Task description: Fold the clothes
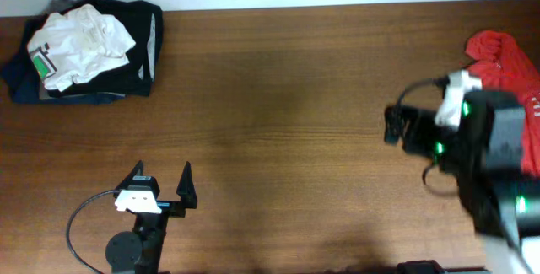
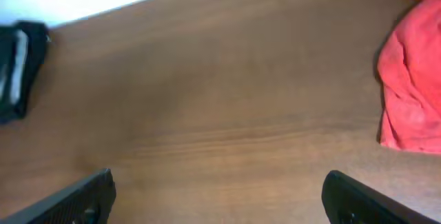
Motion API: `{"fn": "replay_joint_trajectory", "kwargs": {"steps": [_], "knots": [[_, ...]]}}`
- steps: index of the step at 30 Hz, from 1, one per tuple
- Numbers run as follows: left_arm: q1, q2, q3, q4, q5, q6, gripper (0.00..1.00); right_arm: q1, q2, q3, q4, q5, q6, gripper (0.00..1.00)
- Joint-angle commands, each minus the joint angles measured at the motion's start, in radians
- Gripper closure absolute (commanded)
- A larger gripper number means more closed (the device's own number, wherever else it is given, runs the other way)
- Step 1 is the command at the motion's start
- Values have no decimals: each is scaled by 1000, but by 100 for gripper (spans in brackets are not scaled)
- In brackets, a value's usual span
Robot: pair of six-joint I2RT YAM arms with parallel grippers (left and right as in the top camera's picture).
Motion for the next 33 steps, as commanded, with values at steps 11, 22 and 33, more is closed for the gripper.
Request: {"fn": "replay_joint_trajectory", "kwargs": {"steps": [11,22,33], "knots": [[6,-8,-8,2,-9,-9,1,7,-944,-1036,789,-12,-6,1],[6,-8,-8,2,-9,-9,1,6,-957,-1209,903,-84,-150,1],[6,-8,-8,2,-9,-9,1,6,-957,-1209,903,-84,-150,1]]}}
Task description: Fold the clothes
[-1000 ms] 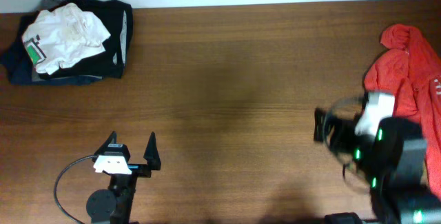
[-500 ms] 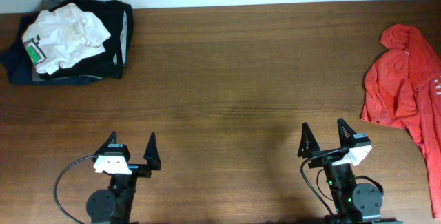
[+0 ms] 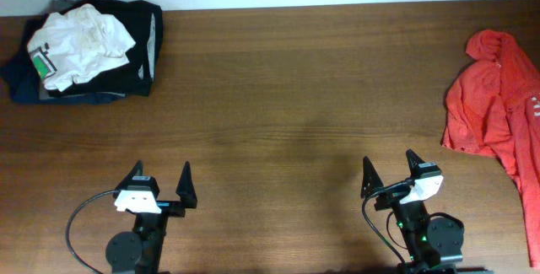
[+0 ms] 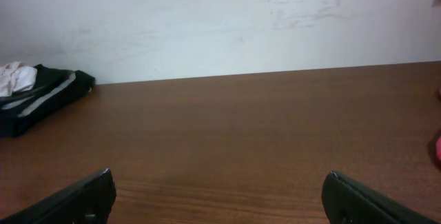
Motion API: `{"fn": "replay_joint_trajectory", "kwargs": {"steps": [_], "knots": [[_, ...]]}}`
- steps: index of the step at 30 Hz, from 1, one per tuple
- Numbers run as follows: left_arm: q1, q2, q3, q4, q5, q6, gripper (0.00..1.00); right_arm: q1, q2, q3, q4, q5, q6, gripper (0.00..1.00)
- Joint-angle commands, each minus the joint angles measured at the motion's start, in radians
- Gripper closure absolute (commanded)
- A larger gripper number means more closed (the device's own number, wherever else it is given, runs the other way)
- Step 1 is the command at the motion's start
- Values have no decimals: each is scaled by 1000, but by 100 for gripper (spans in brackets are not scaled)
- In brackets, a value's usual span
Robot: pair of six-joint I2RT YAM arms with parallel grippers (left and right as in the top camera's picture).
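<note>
A crumpled red garment (image 3: pixel 498 97) lies unfolded at the right edge of the table. At the far left corner sits a pile of clothes: a white shirt (image 3: pixel 78 45) on top of dark garments (image 3: pixel 135 46), also seen as a dark heap (image 4: pixel 38 100) in the right wrist view. My right gripper (image 3: pixel 390 171) rests open near the front edge, right of centre, nothing between its fingers (image 4: pixel 83 196). My left gripper (image 3: pixel 161 178) stands open at the front left, holding nothing.
The brown wooden table (image 3: pixel 287 88) stretches between the pile and the red garment. A pale wall (image 4: pixel 220 24) runs along the far edge. A black cable (image 3: pixel 80 223) loops beside the left arm's base.
My right arm was raised near the red garment at the right; it is now low at the front edge, right of centre, still open. The red garment lies fully uncovered. The left arm has not moved.
</note>
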Motion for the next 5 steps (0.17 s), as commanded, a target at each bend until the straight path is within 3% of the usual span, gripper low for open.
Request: {"fn": "replay_joint_trajectory", "kwargs": {"steps": [1,5], "knots": [[6,-5,-8,2,-4,-9,1,5,-8,-5,-5,-14,-7,1],[6,-5,-8,2,-4,-9,1,5,-8,-5,-5,-14,-7,1]]}}
